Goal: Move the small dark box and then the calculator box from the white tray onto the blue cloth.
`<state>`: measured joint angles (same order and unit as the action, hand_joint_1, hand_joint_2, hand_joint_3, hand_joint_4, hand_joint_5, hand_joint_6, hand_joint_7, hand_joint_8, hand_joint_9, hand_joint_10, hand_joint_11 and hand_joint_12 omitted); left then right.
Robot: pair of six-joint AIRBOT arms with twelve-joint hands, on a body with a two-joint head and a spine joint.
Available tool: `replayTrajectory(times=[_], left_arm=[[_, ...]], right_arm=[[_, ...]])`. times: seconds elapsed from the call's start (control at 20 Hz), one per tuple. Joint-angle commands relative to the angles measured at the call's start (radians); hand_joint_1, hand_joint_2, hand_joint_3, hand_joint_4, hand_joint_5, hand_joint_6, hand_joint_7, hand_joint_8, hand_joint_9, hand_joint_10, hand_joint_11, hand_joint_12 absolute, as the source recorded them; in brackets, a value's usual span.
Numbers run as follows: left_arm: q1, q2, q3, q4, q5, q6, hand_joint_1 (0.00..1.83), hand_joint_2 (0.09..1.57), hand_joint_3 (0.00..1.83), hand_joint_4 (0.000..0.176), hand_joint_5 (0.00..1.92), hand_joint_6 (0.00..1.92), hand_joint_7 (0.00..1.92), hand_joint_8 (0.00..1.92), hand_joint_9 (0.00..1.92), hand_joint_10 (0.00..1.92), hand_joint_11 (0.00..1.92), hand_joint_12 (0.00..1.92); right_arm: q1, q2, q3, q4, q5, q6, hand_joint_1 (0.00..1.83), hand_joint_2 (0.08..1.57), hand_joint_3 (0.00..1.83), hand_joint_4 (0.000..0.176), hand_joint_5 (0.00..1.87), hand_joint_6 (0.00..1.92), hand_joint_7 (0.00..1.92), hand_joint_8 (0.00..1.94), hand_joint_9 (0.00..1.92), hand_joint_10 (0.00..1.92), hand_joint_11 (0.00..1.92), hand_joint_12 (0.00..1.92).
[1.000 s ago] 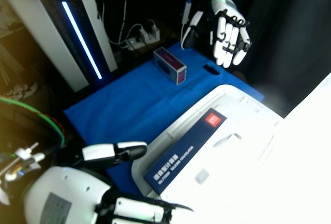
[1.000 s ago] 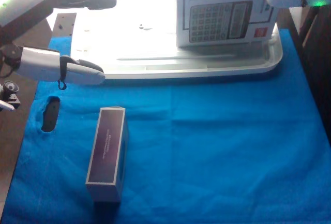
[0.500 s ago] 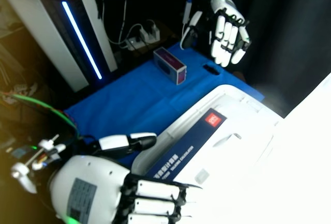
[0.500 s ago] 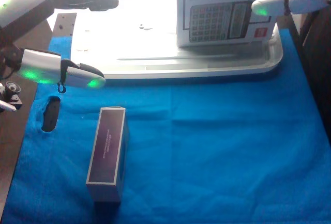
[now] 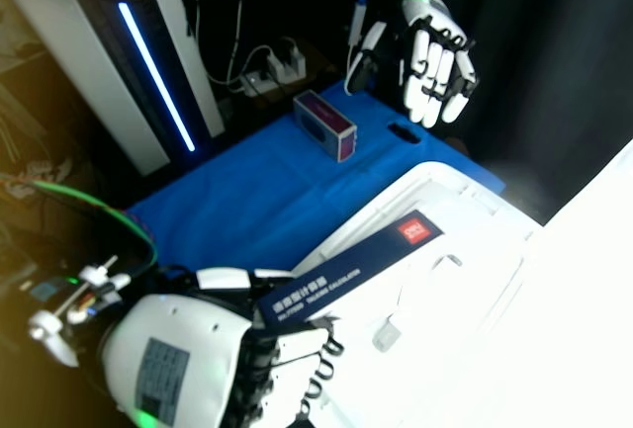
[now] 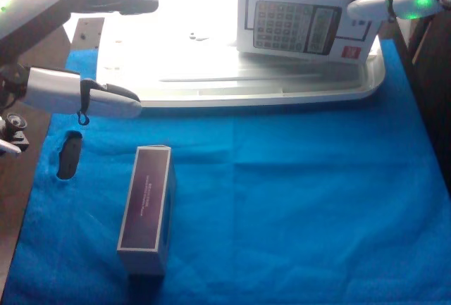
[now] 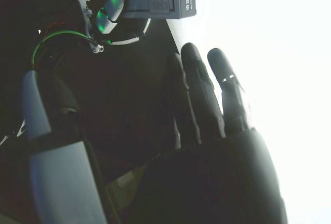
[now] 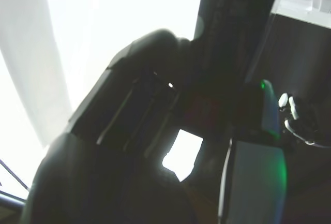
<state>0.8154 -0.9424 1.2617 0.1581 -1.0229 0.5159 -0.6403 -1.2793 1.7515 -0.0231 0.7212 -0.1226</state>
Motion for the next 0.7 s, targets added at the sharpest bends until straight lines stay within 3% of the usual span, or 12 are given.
replayTrajectory(times=[0.0, 0.05, 0.1, 0.15, 0.25, 0.45, 0.5, 0.55, 0.65], left_arm=[[-0.004, 0.001, -0.003, -0.041, -0.119, -0.006, 0.94, 0.85, 0.01, 0.000, 0.37, 0.00, 0.53, 0.00, 0.53, 0.00, 0.00, 0.99], [-0.001, 0.001, -0.002, -0.045, -0.117, -0.006, 0.94, 0.85, 0.01, 0.000, 0.37, 0.00, 0.53, 0.00, 0.53, 0.00, 0.00, 0.99], [0.004, 0.001, -0.001, -0.051, -0.115, -0.006, 0.94, 0.84, 0.01, 0.000, 0.37, 0.00, 0.53, 0.00, 0.52, 0.00, 0.00, 0.99], [0.010, 0.001, 0.000, -0.057, -0.111, -0.005, 0.94, 0.84, 0.00, 0.000, 0.37, 0.00, 0.54, 0.00, 0.51, 0.00, 0.00, 0.97], [0.018, 0.001, 0.005, -0.072, -0.103, -0.005, 0.91, 0.81, 0.00, 0.000, 0.35, 0.00, 0.53, 0.00, 0.52, 0.00, 0.01, 0.94], [0.056, 0.001, 0.007, -0.121, -0.103, -0.003, 0.95, 0.81, 0.00, 0.000, 0.38, 0.00, 0.55, 0.00, 0.54, 0.01, 0.03, 0.89], [0.075, 0.001, 0.008, -0.138, -0.109, -0.003, 0.94, 0.81, 0.00, 0.000, 0.38, 0.00, 0.55, 0.00, 0.53, 0.00, 0.04, 0.85], [0.094, 0.001, 0.008, -0.155, -0.115, -0.003, 0.93, 0.82, 0.00, 0.000, 0.39, 0.00, 0.55, 0.00, 0.54, 0.00, 0.08, 0.83], [0.119, 0.001, 0.008, -0.180, -0.124, -0.003, 0.91, 0.85, 0.01, 0.000, 0.39, 0.00, 0.54, 0.00, 0.52, 0.00, 0.08, 0.82]], right_arm=[[0.007, 0.000, 0.004, 0.007, 0.117, 0.036, 1.29, 1.01, 0.00, 0.000, 1.26, 0.36, 1.26, 0.67, 1.38, 0.26, 1.11, 1.08], [0.007, 0.003, 0.003, -0.001, 0.137, 0.057, 1.29, 1.02, 0.00, 0.000, 1.21, 0.41, 1.24, 0.73, 1.38, 0.26, 1.11, 1.09], [0.007, 0.004, 0.000, -0.017, 0.153, 0.072, 1.27, 1.04, 0.01, 0.000, 1.10, 0.66, 1.20, 0.76, 1.37, 0.25, 1.12, 1.07], [0.007, 0.015, -0.015, -0.026, 0.168, 0.074, 1.27, 1.06, 0.00, 0.000, 1.04, 0.75, 1.18, 0.80, 1.38, 0.25, 1.12, 1.08], [0.010, 0.038, -0.048, -0.040, 0.210, 0.074, 1.28, 1.07, 0.00, 0.000, 1.02, 0.75, 1.18, 0.84, 1.41, 0.26, 1.13, 1.09], [0.022, 0.077, -0.113, -0.085, 0.294, 0.074, 1.27, 1.11, 0.00, 0.000, 0.87, 0.98, 1.12, 0.93, 1.43, 0.19, 1.17, 0.99], [0.023, 0.077, -0.118, -0.102, 0.309, 0.074, 1.17, 1.15, 0.00, 0.000, 0.90, 1.07, 1.18, 0.55, 1.46, 0.21, 1.18, 0.96], [0.023, 0.078, -0.126, -0.112, 0.319, 0.074, 1.16, 1.14, 0.00, 0.000, 0.93, 1.04, 1.28, 0.34, 1.49, 0.21, 1.21, 0.93], [0.023, 0.088, -0.155, -0.136, 0.332, 0.074, 1.16, 1.13, 0.00, 0.000, 0.96, 1.00, 1.38, 0.11, 1.52, 0.18, 1.24, 0.94]])
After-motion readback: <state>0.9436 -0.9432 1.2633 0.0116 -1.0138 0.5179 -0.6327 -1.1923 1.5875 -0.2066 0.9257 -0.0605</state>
